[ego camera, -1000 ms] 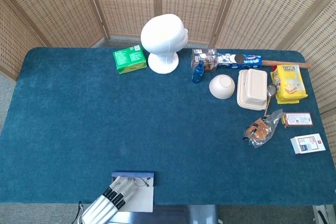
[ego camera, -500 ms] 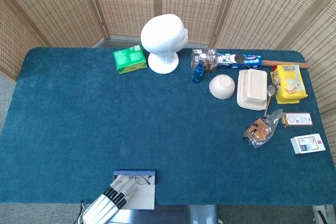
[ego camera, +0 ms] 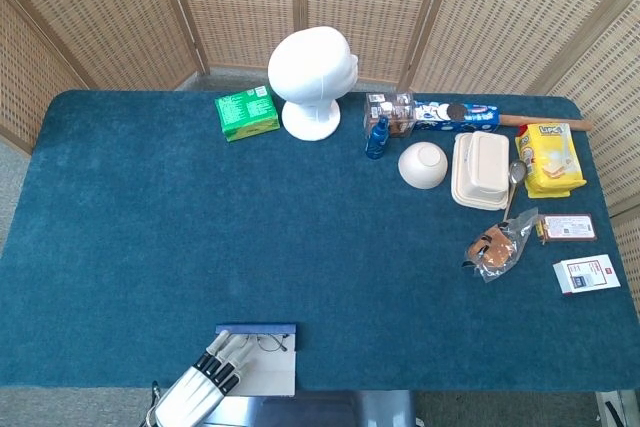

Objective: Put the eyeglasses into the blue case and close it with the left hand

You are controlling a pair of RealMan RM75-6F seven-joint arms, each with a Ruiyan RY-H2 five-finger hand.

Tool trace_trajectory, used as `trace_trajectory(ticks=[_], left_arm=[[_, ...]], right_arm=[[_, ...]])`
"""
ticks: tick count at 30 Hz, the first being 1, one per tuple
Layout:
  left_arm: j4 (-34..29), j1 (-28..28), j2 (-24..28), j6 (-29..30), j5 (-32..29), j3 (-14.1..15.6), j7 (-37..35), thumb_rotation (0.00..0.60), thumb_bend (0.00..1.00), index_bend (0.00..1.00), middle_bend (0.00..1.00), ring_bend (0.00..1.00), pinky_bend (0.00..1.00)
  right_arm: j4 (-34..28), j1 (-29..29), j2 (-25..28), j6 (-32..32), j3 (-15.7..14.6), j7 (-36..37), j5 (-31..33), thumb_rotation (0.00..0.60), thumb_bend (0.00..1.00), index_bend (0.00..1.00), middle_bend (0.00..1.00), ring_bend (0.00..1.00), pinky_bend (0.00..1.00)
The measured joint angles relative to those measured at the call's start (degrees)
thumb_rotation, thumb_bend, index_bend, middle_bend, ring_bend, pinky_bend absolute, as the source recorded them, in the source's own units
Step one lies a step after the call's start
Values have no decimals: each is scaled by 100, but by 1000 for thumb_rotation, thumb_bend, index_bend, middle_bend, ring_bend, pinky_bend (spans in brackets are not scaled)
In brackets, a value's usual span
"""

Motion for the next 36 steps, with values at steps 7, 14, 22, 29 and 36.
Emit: trace_trajectory(ticks=[7,14,22,29,36], left_arm=[[-65,-58,35,-123,-147,-35,-230,600,355,368,132,0,0],[-235,-102,53,-194,-345,-118,-537,600,367,450,173,0,15],[-351,-118,64,-323,-585,-178,-809,600,383,510,199,4,28],[-534,-134,111,-408,-748,-227,-1000,600,406,565,220,23,33],[-662,-143,181,-359,-800,-300,-948,600,406,592,220,7,13]], right_arm=[[-24,-16,12,-13,-3,-26,13,542,177,0,101,0,189],[-98,-24,44,-32,-6,-101,19,542,169,0,100,0,189],[-154,-38,72,-40,-2,-133,31,542,157,0,101,0,189],[-158,-53,73,-58,-2,-128,51,538,147,0,100,0,190],[-142,-55,62,-72,0,-95,52,542,144,0,100,0,190]])
